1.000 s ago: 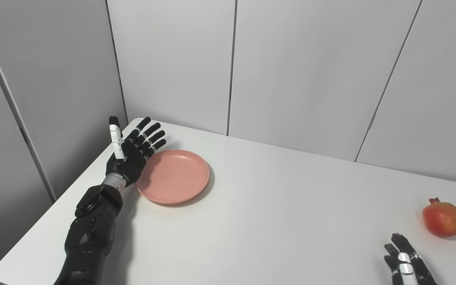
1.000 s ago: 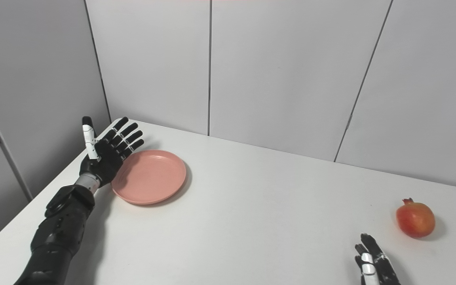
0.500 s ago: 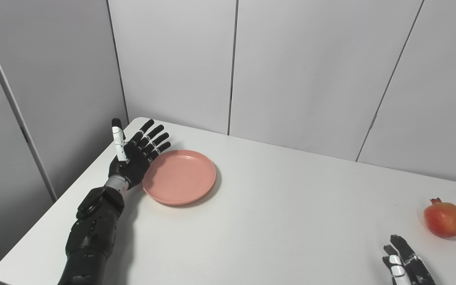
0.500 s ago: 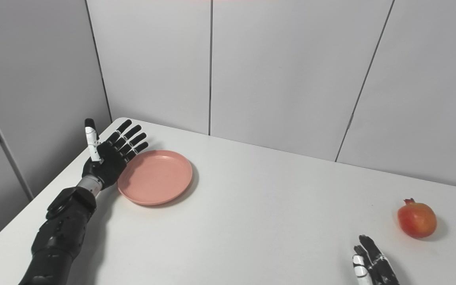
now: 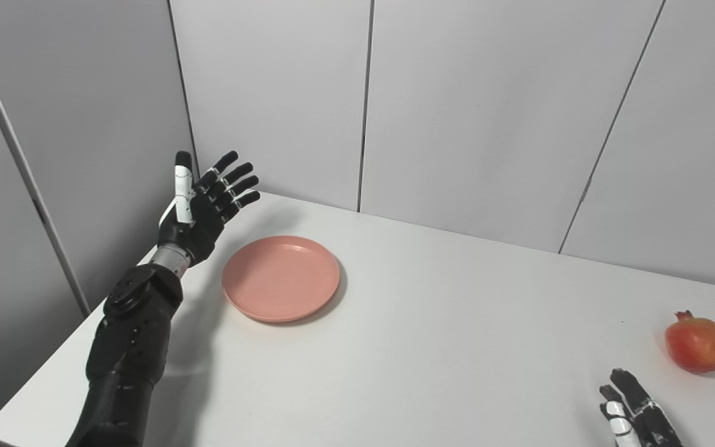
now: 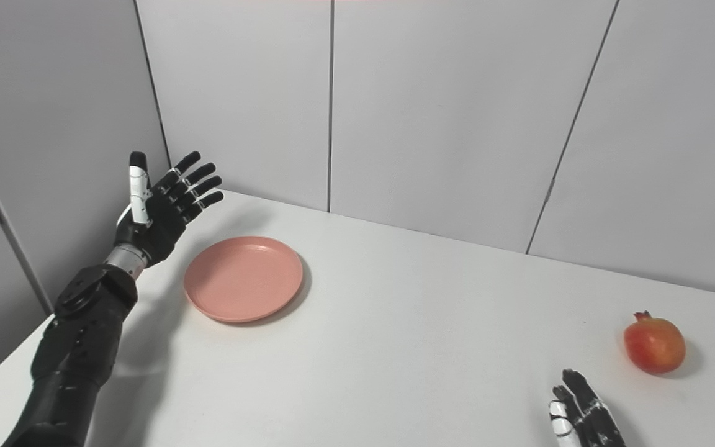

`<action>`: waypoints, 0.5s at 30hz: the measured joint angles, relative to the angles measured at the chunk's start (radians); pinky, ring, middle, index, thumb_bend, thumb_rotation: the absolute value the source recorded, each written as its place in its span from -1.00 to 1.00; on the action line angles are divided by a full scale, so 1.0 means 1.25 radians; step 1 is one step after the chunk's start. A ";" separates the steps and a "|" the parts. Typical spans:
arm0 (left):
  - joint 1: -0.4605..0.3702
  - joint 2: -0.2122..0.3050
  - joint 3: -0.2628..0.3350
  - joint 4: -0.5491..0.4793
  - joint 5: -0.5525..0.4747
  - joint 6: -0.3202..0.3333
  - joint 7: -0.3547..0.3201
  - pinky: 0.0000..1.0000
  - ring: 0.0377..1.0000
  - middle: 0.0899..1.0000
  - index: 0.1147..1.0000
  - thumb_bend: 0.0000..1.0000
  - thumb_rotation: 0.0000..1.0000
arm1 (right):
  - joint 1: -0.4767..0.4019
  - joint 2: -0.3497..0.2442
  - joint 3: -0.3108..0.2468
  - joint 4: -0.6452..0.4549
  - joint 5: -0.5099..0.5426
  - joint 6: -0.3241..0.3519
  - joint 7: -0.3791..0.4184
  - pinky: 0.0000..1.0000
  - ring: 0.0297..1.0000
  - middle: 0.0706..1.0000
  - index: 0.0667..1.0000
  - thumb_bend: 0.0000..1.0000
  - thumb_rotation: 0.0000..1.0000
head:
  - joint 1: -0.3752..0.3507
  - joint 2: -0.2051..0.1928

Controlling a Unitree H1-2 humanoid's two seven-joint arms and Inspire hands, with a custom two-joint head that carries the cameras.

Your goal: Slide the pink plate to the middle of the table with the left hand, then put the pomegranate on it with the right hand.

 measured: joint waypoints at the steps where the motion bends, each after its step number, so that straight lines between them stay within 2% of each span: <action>1: -0.001 0.004 -0.001 0.004 0.007 -0.010 0.002 0.51 0.54 0.55 0.66 1.00 0.87 | 0.001 0.000 0.000 0.000 0.000 0.000 0.000 0.88 0.75 0.75 0.55 0.11 -0.15 | 0.000 0.000; 7: -0.017 0.029 -0.035 0.090 0.073 -0.065 0.008 0.50 0.61 0.64 0.74 0.93 0.90 | 0.003 0.000 0.000 -0.004 0.001 0.000 0.000 0.84 0.74 0.74 0.53 0.10 -0.18 | 0.002 0.010; 10: -0.020 0.034 -0.041 0.146 0.080 -0.079 0.005 0.49 0.61 0.64 0.75 0.90 0.91 | 0.004 -0.001 0.000 -0.006 0.001 0.000 0.001 0.85 0.74 0.74 0.53 0.10 -0.18 | 0.002 0.013; 15: -0.022 0.043 -0.062 0.211 0.113 -0.108 0.004 0.48 0.57 0.64 0.75 0.96 0.85 | 0.006 -0.001 -0.001 -0.010 0.003 0.001 0.001 0.79 0.73 0.72 0.52 0.06 -0.20 | 0.004 0.027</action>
